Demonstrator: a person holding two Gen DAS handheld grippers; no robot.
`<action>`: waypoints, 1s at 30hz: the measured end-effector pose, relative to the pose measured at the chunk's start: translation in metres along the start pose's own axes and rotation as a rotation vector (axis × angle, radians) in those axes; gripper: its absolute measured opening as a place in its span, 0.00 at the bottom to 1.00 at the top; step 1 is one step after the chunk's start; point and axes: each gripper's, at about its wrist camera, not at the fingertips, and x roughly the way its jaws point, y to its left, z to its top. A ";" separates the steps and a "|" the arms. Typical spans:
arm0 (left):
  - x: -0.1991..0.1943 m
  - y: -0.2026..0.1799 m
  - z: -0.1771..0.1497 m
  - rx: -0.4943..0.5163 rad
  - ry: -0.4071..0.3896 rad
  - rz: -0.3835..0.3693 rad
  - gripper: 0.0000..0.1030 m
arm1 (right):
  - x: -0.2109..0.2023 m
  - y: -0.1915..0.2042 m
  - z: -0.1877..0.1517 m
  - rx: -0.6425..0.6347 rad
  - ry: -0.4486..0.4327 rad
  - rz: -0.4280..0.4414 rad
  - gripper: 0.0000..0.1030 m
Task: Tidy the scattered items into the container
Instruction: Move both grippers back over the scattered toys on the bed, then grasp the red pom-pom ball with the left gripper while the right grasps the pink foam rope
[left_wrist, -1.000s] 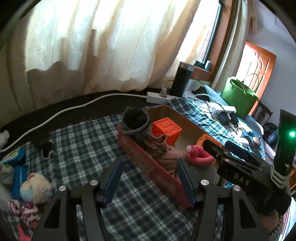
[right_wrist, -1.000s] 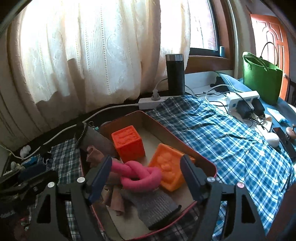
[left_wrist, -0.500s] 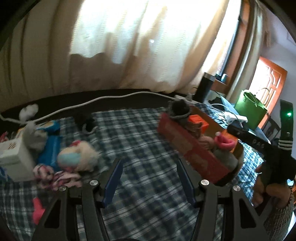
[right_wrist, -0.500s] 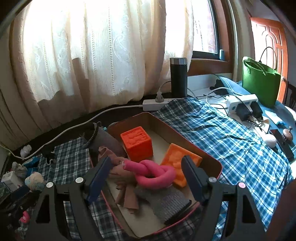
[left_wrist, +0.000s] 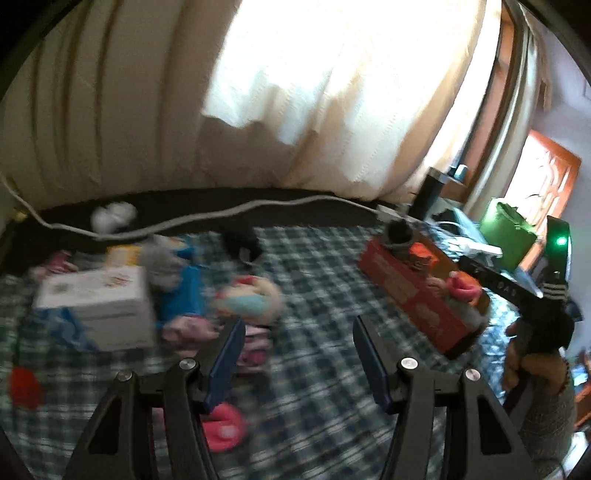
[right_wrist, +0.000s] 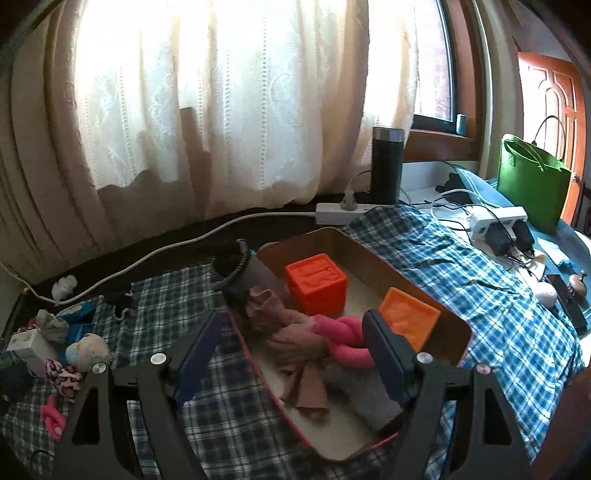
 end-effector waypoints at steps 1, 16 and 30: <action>-0.007 0.009 -0.002 -0.007 -0.010 0.022 0.70 | 0.000 0.004 0.000 0.001 0.004 0.018 0.79; -0.043 0.143 -0.037 -0.235 0.011 0.357 0.71 | -0.016 0.137 -0.039 -0.284 0.110 0.413 0.79; -0.018 0.192 -0.058 -0.192 0.119 0.515 0.71 | -0.008 0.200 -0.068 -0.421 0.189 0.514 0.79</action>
